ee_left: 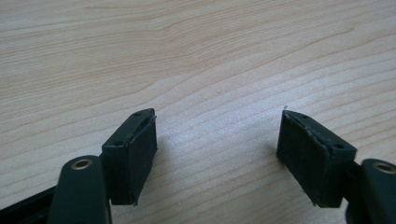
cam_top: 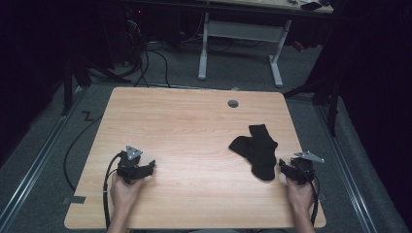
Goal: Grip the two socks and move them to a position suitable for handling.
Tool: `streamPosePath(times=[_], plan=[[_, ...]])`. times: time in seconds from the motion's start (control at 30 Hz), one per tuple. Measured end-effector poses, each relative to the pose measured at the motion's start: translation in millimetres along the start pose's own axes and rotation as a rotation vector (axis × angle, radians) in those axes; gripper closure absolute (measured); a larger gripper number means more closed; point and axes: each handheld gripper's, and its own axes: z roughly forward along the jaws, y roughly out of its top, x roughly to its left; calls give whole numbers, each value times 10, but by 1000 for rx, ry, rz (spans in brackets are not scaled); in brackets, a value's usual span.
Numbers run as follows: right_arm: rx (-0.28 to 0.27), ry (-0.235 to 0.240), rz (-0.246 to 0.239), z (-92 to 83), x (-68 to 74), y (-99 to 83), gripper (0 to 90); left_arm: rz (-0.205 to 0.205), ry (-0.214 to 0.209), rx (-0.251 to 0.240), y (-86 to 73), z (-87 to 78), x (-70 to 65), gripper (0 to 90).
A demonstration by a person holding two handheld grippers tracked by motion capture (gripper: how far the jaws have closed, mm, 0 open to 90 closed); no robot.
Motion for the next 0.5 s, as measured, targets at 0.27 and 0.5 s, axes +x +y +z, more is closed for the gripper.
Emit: streamPosePath(times=[0.27,0.5], plan=[[-1,4,2,-3,-2,-2,483,-2,-2,-2,-1,1,2,287],[-1,4,2,-3,-1,-2,482,-4,-3,-2,-1,0,4,291]])
